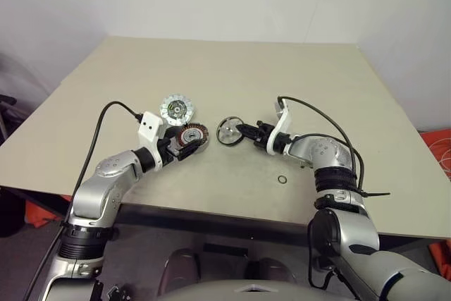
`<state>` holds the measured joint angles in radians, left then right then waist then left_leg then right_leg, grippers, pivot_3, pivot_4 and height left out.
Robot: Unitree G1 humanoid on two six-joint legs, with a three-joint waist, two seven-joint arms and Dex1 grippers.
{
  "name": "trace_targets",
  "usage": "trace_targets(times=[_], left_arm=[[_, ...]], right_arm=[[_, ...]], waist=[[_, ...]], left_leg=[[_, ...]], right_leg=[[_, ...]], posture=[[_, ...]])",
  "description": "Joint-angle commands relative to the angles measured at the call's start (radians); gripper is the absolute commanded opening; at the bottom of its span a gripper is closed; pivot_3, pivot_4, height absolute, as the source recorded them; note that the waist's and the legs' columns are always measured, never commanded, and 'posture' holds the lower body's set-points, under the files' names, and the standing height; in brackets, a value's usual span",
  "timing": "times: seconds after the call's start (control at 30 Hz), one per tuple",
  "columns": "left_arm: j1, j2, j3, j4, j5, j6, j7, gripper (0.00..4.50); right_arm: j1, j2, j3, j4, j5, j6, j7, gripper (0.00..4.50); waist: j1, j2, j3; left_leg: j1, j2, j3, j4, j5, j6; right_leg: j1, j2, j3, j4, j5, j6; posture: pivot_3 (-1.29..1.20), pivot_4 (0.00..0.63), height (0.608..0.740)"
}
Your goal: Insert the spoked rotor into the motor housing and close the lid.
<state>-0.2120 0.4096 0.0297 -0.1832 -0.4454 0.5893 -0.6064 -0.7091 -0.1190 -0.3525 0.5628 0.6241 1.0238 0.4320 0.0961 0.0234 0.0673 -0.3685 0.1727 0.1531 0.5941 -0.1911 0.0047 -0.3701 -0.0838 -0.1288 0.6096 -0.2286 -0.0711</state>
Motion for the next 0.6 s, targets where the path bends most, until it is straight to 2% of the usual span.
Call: trace_targets(times=[0.03, 0.13, 0.4, 0.6], left_arm=[[-0.006, 0.008, -0.002, -0.043, 0.004, -0.014, -0.003, 4.39], [-0.006, 0.007, -0.004, -0.040, 0.008, -0.018, -0.003, 4.39], [-0.009, 0.004, -0.010, -0.035, 0.016, -0.026, -0.003, 4.39], [-0.008, 0.004, -0.014, -0.032, 0.019, -0.027, -0.005, 4.39]], right_arm=[[-0.028, -0.002, 0.006, 0.001, -0.008, -0.044, -0.003, 0.39], [-0.028, -0.021, 0.023, 0.004, -0.024, -0.070, 0.018, 0.39], [-0.024, -0.060, 0.093, 0.013, -0.129, -0.229, 0.028, 3.01], [0.017, -0.111, 0.184, -0.136, -0.173, -0.421, 0.200, 3.01]], waist=[[0.000, 0.000, 0.000], [0.000, 0.000, 0.000], [0.000, 0.000, 0.000], [0.001, 0.000, 0.000]], left_leg=[[0.000, 0.000, 0.000, 0.000, 0.000, 0.000], [0.000, 0.000, 0.000, 0.000, 0.000, 0.000], [-0.001, 0.000, 0.000, 0.000, 0.000, 0.000], [-0.002, 0.000, 0.000, 0.000, 0.000, 0.000]], right_leg=[[0.000, 0.000, 0.000, 0.000, 0.000, 0.000], [0.000, 0.000, 0.000, 0.000, 0.000, 0.000], [0.000, 0.000, 0.000, 0.000, 0.000, 0.000], [-0.001, 0.000, 0.000, 0.000, 0.000, 0.000]], posture=[[0.00, 0.000, 0.740], [0.00, 0.000, 0.740], [0.00, 0.000, 0.740], [0.00, 0.000, 0.740]])
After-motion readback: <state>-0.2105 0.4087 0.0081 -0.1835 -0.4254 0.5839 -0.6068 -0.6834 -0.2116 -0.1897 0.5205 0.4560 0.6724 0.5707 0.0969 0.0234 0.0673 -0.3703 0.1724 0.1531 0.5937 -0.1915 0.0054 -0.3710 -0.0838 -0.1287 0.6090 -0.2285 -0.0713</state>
